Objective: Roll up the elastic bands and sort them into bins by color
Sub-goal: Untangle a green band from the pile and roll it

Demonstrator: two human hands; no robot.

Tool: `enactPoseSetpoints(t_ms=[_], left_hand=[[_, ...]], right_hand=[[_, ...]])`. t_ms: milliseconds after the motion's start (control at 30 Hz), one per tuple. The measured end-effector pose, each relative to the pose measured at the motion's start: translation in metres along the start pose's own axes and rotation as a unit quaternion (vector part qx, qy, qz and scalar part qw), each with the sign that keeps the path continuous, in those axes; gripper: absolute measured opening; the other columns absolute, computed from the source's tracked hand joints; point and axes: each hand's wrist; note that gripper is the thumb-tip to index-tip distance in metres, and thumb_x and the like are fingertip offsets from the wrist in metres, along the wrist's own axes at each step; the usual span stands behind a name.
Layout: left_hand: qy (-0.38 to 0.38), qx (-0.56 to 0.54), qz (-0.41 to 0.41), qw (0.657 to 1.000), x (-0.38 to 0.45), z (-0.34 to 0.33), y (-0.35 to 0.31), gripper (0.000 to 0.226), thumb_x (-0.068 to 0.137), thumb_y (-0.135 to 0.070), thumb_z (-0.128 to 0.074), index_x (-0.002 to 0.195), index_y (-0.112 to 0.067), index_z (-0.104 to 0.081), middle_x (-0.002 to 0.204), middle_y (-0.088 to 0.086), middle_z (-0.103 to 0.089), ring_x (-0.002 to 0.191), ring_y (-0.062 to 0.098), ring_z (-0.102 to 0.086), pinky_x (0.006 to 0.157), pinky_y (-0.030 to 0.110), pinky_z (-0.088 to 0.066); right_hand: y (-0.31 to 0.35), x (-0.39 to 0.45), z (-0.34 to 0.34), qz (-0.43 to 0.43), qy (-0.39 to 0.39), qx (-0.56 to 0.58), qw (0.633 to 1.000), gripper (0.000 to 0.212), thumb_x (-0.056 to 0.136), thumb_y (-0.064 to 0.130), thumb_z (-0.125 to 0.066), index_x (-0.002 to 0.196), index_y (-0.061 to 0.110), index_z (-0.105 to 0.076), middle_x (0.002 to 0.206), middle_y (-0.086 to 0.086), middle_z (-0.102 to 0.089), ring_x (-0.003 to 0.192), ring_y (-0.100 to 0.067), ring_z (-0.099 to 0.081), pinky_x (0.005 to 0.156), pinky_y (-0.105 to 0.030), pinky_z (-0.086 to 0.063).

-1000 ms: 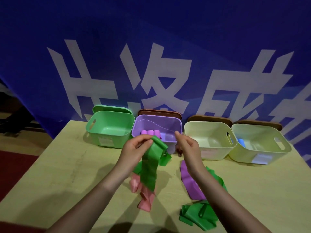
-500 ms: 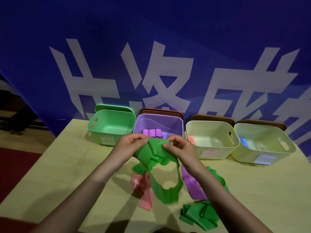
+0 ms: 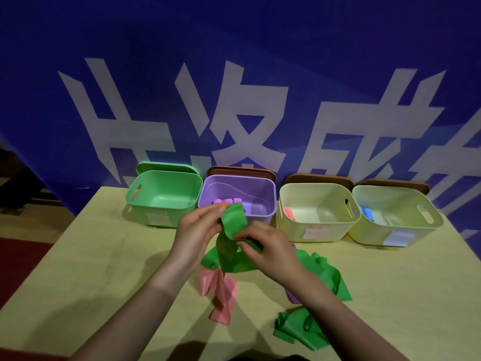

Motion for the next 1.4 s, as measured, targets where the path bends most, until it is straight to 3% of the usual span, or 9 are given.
enactPoseSetpoints(t_ms=[167, 267, 433, 500, 567, 667, 800, 1000, 1400], left_hand=[[-0.016, 0.099, -0.022, 0.995, 0.002, 0.002, 0.010, 0.021, 0.087, 0.003, -0.059, 0.097, -0.014, -0.068, 0.117, 0.016, -0.065, 0.100, 0.026, -0.066, 0.083, 0.033, -0.055], [-0.030, 0.042, -0.030, 0.998, 0.001, 0.001, 0.009, 0.017, 0.090, 0.002, -0.055, 0.094, -0.007, -0.068, 0.108, 0.017, -0.067, 0.092, 0.024, -0.066, 0.071, 0.023, -0.057], [-0.045, 0.060, -0.065, 0.995, -0.003, -0.002, 0.001, 0.014, 0.092, -0.009, -0.056, 0.093, -0.008, -0.070, 0.086, 0.009, -0.074, 0.078, 0.017, -0.069, 0.071, 0.026, -0.057], [-0.037, 0.074, -0.074, 0.994, -0.003, -0.004, -0.004, 0.014, 0.092, -0.012, -0.057, 0.092, -0.009, -0.070, 0.084, 0.007, -0.074, 0.077, 0.016, -0.069, 0.071, 0.026, -0.057], [-0.019, 0.088, -0.069, 0.994, -0.005, -0.009, -0.008, 0.014, 0.092, -0.014, -0.057, 0.091, -0.011, -0.071, 0.086, 0.008, -0.074, 0.078, 0.018, -0.069, 0.073, 0.030, -0.056], [-0.003, 0.084, -0.068, 0.994, -0.006, -0.015, -0.011, 0.015, 0.092, -0.013, -0.056, 0.088, -0.013, -0.071, 0.083, 0.007, -0.073, 0.077, 0.018, -0.068, 0.070, 0.029, -0.055], [-0.052, 0.001, -0.080, 0.995, 0.000, -0.016, -0.024, 0.013, 0.093, -0.012, -0.055, 0.092, -0.009, -0.068, 0.079, 0.004, -0.073, 0.071, 0.013, -0.068, 0.062, 0.023, -0.055], [-0.131, -0.088, -0.135, 0.978, 0.015, 0.009, -0.050, 0.012, 0.094, -0.010, -0.056, 0.098, -0.006, -0.066, 0.088, 0.006, -0.073, 0.082, 0.014, -0.069, 0.073, 0.023, -0.056], [-0.234, -0.127, -0.159, 0.951, 0.022, 0.050, -0.042, 0.009, 0.094, -0.009, -0.057, 0.097, -0.008, -0.066, 0.088, 0.003, -0.073, 0.088, 0.013, -0.071, 0.073, 0.023, -0.056]], right_hand=[[0.001, 0.003, 0.004, -0.012, -0.018, 0.028, 0.999, 0.015, 0.085, 0.022, -0.066, 0.096, 0.014, -0.074, 0.089, 0.011, -0.066, 0.083, 0.010, -0.053, 0.076, -0.007, -0.039], [0.004, 0.001, 0.009, -0.049, 0.013, 0.103, 0.993, 0.022, 0.088, 0.032, -0.061, 0.093, 0.016, -0.074, 0.083, 0.020, -0.065, 0.074, 0.005, -0.059, 0.070, -0.013, -0.044], [-0.003, -0.003, 0.009, -0.234, 0.002, 0.274, 0.933, 0.005, 0.089, 0.027, -0.066, 0.090, 0.024, -0.062, 0.073, 0.003, -0.062, 0.063, -0.022, -0.066, 0.045, -0.029, -0.048], [-0.008, 0.000, 0.008, -0.256, 0.019, 0.223, 0.940, 0.036, 0.079, 0.036, -0.075, 0.111, 0.038, -0.058, 0.093, 0.008, -0.061, 0.081, -0.014, -0.065, 0.053, -0.028, -0.051], [-0.010, 0.006, 0.007, -0.213, 0.043, 0.183, 0.959, 0.052, 0.076, 0.043, -0.076, 0.122, 0.047, -0.051, 0.113, 0.016, -0.058, 0.102, -0.004, -0.058, 0.079, -0.022, -0.052], [-0.004, 0.019, 0.004, -0.173, 0.066, 0.240, 0.953, 0.036, 0.079, 0.038, -0.073, 0.113, 0.039, -0.062, 0.114, 0.014, -0.065, 0.109, -0.006, -0.059, 0.094, -0.026, -0.048], [0.000, 0.029, -0.004, -0.203, 0.104, 0.308, 0.923, 0.021, 0.085, 0.008, -0.071, 0.095, 0.026, -0.069, 0.089, 0.015, -0.073, 0.088, -0.002, -0.067, 0.081, -0.021, -0.052], [-0.021, 0.008, -0.027, -0.290, 0.229, 0.270, 0.889, 0.009, 0.087, 0.019, -0.069, 0.095, 0.015, -0.071, 0.091, -0.001, -0.072, 0.079, -0.009, -0.065, 0.080, -0.029, -0.053], [-0.033, -0.014, -0.035, -0.416, 0.177, 0.333, 0.827, 0.011, 0.096, 0.017, -0.055, 0.093, 0.010, -0.063, 0.089, -0.019, -0.068, 0.081, -0.030, -0.066, 0.068, -0.036, -0.051]])
Point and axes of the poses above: each hand's wrist, its own x-axis towards the middle knuckle, its own z-axis out of the back of the hand, y = z × x
